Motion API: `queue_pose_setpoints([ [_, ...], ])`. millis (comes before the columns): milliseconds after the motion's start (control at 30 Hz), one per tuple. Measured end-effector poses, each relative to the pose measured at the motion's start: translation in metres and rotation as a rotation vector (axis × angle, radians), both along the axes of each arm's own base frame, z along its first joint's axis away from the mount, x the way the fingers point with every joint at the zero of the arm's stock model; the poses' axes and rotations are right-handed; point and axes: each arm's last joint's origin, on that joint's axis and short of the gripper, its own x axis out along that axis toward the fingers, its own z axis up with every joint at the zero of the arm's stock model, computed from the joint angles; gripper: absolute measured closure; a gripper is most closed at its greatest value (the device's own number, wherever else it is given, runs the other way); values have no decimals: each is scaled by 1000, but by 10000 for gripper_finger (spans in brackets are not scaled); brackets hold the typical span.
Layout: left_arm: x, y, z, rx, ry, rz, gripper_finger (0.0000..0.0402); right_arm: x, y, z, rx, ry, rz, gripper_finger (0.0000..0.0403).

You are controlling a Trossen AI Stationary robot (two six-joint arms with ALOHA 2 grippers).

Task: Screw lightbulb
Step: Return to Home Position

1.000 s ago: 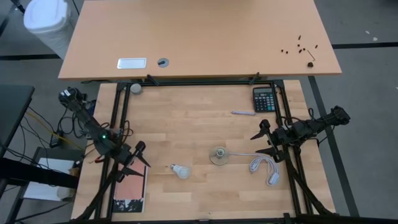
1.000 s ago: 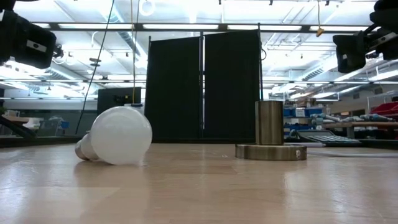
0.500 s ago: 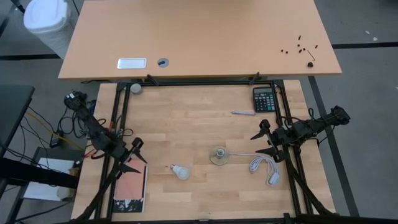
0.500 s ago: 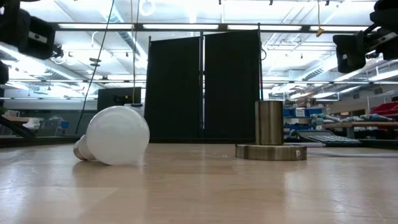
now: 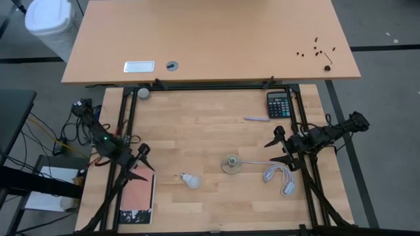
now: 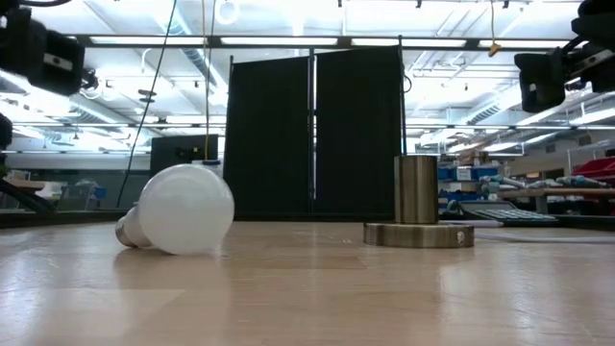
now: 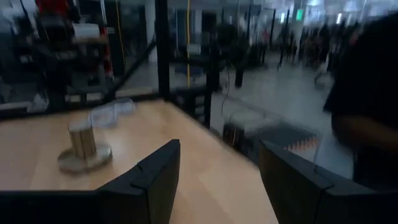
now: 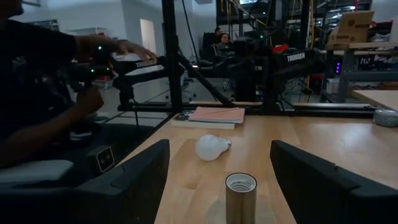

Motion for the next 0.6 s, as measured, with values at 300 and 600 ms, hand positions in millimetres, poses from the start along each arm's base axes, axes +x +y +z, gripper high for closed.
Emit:
queue_pose_setpoints([
  [300,1,3,2,39,-40,102,183,0,0,0,2,-5,0,114],
  [600,0,2,-3,25,29,40,183,0,0,0,2,-4,0,114],
])
